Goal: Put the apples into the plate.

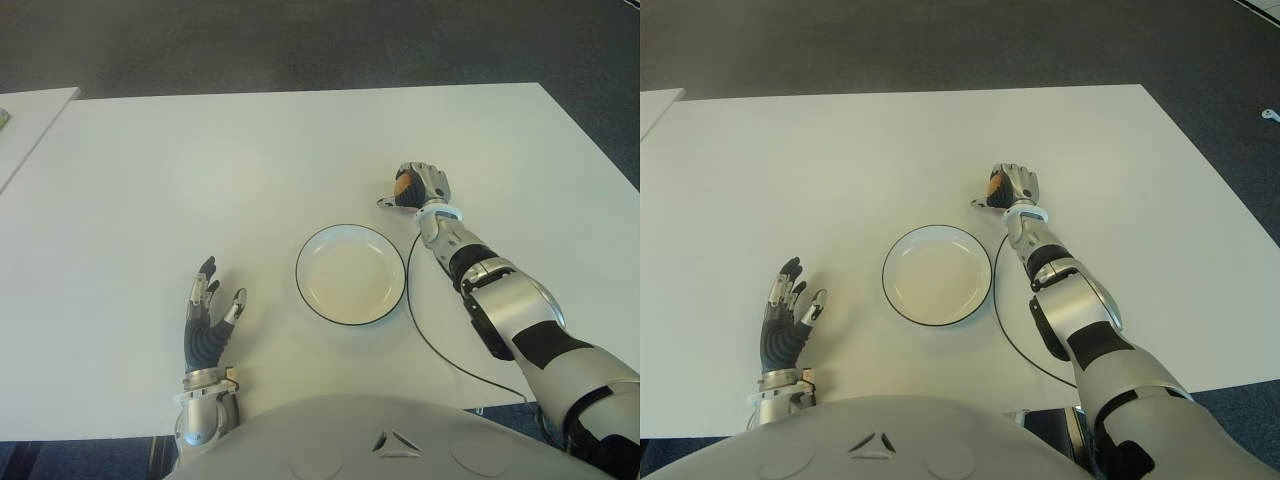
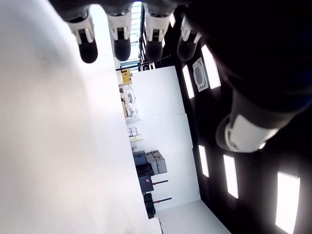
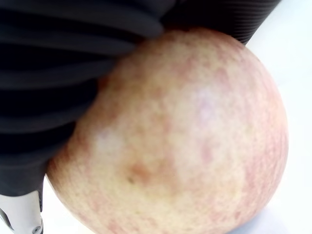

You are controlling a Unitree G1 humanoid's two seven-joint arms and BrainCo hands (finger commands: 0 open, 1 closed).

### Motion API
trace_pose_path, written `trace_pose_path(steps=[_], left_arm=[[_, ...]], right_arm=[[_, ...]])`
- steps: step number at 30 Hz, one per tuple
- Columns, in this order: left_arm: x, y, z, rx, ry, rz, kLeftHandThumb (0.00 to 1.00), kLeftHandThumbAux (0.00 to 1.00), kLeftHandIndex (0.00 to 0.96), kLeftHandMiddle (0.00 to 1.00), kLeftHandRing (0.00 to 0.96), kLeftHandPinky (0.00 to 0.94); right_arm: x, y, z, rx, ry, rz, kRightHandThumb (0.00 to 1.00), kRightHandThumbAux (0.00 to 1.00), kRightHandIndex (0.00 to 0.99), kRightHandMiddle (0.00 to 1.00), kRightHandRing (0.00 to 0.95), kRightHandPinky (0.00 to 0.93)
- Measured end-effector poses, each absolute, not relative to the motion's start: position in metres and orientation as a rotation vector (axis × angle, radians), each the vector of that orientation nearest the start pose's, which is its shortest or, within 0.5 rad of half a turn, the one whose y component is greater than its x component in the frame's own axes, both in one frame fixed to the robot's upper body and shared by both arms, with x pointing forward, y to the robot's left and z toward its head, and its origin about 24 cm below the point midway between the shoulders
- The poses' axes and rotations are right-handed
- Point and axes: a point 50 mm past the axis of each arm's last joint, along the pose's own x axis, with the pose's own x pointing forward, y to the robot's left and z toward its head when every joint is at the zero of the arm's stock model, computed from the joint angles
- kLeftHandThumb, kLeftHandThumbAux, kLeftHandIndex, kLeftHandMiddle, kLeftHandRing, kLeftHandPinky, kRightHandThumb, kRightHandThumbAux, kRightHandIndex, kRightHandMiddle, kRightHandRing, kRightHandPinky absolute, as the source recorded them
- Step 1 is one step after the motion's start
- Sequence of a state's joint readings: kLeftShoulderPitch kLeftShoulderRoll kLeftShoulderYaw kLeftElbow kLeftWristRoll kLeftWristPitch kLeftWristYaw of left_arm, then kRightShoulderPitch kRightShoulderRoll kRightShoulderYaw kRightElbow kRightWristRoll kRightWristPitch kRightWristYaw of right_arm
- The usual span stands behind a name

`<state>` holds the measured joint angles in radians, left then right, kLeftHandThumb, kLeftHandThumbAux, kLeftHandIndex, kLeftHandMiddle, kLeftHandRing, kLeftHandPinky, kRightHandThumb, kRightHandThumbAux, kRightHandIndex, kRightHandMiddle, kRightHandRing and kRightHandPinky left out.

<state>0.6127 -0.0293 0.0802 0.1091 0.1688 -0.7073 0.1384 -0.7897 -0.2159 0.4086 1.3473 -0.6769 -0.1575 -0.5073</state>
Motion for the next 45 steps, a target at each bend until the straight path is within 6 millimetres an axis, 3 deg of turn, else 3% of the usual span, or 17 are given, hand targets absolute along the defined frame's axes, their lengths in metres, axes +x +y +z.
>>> trace_pose_path(steps=[5,17,24,28,34,45], left_arm=[[0.098,0.185,-0.018,0.191,-0.007,0.277,0.113,0.622,0.066,0.041,0.031,0.022],[0.11,0.179,-0.02,0.154,-0.064,0.289,0.123,0.642,0.073,0.043,0.032,0.014],[0.112,0.177,-0.021,0.135,-0.085,0.288,0.11,0.658,0.07,0.041,0.029,0.014],[0.112,0.176,-0.02,0.132,-0.099,0.286,0.106,0.661,0.07,0.042,0.03,0.014],[0.112,0.177,-0.02,0.12,-0.103,0.292,0.101,0.661,0.065,0.043,0.029,0.007],[0.111,0.178,-0.021,0.099,-0.104,0.306,0.095,0.65,0.065,0.046,0.027,0.0]], right_arm=[[0.355,-0.165,0.013,-1.266,0.056,0.036,0.728,0.708,0.442,0.805,0.754,0.498],[0.367,-0.164,0.032,-1.343,-0.014,0.094,0.726,0.709,0.442,0.805,0.767,0.594],[0.379,-0.163,0.059,-1.367,-0.142,0.077,0.727,0.709,0.441,0.837,0.781,0.458],[0.385,-0.158,0.078,-1.352,-0.266,0.06,0.727,0.71,0.441,0.849,0.787,0.439],[0.386,-0.143,0.096,-1.311,-0.442,0.062,0.728,0.71,0.441,0.857,0.802,0.566],[0.374,-0.115,0.101,-1.251,-0.666,0.177,0.731,0.71,0.441,0.856,0.827,0.799]])
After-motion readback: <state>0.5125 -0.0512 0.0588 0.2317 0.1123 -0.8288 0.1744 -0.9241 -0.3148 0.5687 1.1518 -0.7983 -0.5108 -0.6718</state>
